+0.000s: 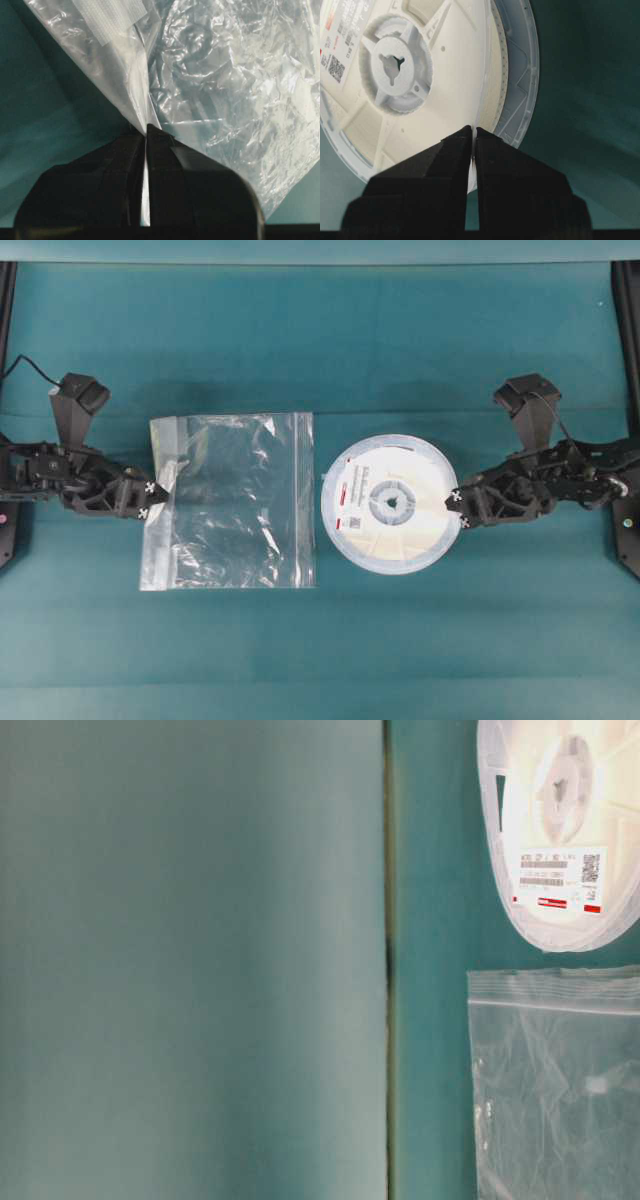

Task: Take out the reel from the clear zip bag.
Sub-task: 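Set the reel down on the table right of the bag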

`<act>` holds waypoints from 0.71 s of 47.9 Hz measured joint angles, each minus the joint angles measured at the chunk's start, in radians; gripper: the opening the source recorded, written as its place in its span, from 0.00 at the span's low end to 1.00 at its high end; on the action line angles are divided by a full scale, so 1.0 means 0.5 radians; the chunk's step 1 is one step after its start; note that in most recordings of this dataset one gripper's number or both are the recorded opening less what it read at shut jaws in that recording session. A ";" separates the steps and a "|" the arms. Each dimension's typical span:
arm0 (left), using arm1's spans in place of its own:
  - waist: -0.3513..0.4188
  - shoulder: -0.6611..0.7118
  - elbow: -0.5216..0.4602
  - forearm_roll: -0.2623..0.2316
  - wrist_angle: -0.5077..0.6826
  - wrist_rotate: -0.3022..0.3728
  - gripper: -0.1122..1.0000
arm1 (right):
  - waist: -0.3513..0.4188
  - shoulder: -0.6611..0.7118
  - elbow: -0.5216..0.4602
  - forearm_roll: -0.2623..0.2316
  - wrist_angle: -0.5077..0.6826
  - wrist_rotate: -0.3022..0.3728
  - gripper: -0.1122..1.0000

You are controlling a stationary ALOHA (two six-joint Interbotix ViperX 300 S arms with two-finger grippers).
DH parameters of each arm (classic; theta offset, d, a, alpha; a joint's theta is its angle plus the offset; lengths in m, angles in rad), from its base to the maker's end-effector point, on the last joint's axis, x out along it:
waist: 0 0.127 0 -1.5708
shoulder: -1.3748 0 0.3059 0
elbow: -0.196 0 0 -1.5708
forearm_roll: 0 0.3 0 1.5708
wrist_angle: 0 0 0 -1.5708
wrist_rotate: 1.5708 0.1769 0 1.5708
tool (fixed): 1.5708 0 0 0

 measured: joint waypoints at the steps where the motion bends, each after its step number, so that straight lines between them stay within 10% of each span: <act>1: -0.003 0.000 -0.003 0.000 0.000 0.000 0.11 | 0.000 0.000 0.000 0.000 -0.003 -0.003 0.15; 11: 0.000 0.015 -0.028 0.000 0.009 0.000 0.11 | -0.003 0.000 0.000 0.000 0.009 -0.003 0.21; 25: 0.000 0.018 -0.031 0.000 0.009 0.000 0.13 | -0.009 0.000 0.000 0.000 0.077 -0.003 0.89; 34: 0.000 0.018 -0.034 0.000 0.009 0.000 0.20 | -0.015 -0.006 0.000 0.000 0.080 -0.003 0.89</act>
